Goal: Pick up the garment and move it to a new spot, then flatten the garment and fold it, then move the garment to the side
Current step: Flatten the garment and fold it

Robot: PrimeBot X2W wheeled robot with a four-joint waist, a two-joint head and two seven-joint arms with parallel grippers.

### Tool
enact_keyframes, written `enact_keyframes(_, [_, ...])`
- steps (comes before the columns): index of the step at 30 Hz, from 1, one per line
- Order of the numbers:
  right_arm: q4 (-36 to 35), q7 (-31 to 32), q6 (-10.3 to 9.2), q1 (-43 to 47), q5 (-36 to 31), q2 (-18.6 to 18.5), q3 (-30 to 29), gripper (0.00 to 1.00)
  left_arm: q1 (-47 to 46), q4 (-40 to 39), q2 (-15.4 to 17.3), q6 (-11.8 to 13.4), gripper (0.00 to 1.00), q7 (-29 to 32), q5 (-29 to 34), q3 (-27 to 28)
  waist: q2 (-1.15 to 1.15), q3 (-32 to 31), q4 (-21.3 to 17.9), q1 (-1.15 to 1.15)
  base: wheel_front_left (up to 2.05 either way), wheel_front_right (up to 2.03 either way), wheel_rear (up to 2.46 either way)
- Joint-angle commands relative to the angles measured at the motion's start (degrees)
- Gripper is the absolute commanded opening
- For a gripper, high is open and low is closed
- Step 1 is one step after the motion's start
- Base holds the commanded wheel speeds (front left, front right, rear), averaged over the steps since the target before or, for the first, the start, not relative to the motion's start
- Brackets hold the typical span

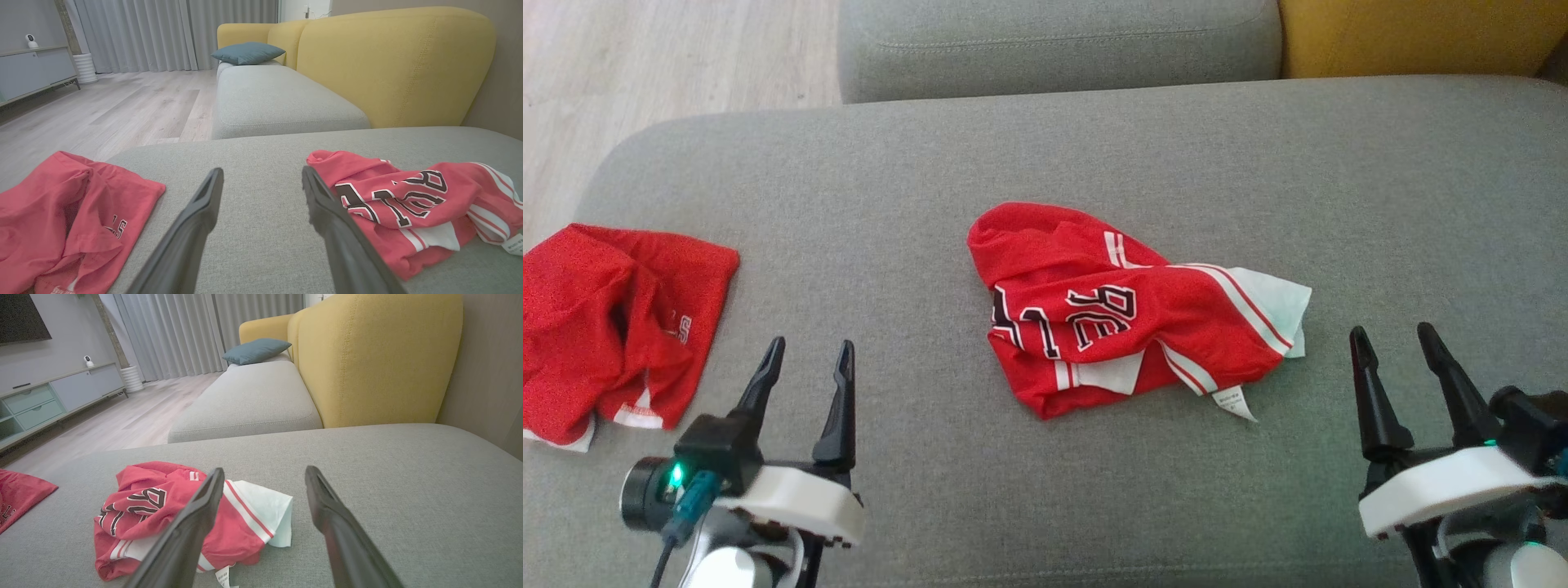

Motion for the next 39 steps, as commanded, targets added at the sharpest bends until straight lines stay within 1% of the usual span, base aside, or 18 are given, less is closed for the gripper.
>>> enact_keyframes(1, [-2.44,-0.07,-0.04,-1.25,0.45,-0.34,1.21,1.00,-1.63,-2.35,1.10,0.31,1.00,-0.06,0.27,1.61,0.00,0.09,0.04,0.00,0.00,0.00,0.00])
enact_keyframes(17, [-2.39,-0.42,-0.04,-1.99,0.61,-0.34,1.03,1.00,-2.36,-2.85,1.44,0.76,1.00,-0.27,-0.18,1.10,0.00,1.25,0.46,0.00,0.00,0.00,0.00])
enact_keyframes(21, [-2.35,-0.53,-0.04,-2.25,0.65,-0.34,0.98,1.00,-2.93,-2.70,1.52,0.59,1.00,-0.42,-0.33,0.83,0.00,1.80,0.49,0.00,0.00,0.00,0.00])
enact_keyframes(23, [-2.42,-0.60,-0.04,-2.37,0.68,-0.34,0.84,1.00,-3.70,-2.96,1.38,0.06,1.00,-0.25,-0.29,0.03,0.00,2.31,0.64,0.00,0.00,0.00,0.00])
enact_keyframes(26, [-2.66,-0.68,-0.04,-2.77,0.67,-0.34,0.73,1.00,-5.52,-3.46,0.67,-1.75,1.00,1.23,-0.35,-2.55,0.00,3.67,0.85,0.00,0.00,0.00,0.00])
enact_keyframes(29, [-2.82,-0.61,-0.04,-3.62,0.56,-0.34,0.97,1.00,-8.02,-3.13,-0.40,-4.83,1.00,4.41,-0.44,-6.74,0.00,5.25,0.80,0.00,0.00,0.00,0.00])
enact_keyframes(33, [-3.12,-0.60,-0.04,-4.75,0.37,-0.34,1.41,1.00,-11.34,-0.32,-2.25,-9.13,1.00,10.72,-1.63,-12.34,0.00,7.82,0.36,0.00,0.00,0.00,0.00])
enact_keyframes(36, [-3.10,-0.65,-0.04,-5.39,0.33,-0.34,1.86,1.00,-13.64,3.04,-3.18,-10.86,1.00,15.17,-2.78,-15.61,0.00,9.56,-0.42,0.00,0.00,0.00,0.00])
enact_keyframes(39, [-3.09,-0.78,-0.04,-5.93,0.33,-0.34,2.02,1.00,-15.31,4.89,-3.53,-11.48,1.00,16.90,-3.31,-17.10,0.00,10.74,-1.06,0.00,0.00,0.00,0.00])
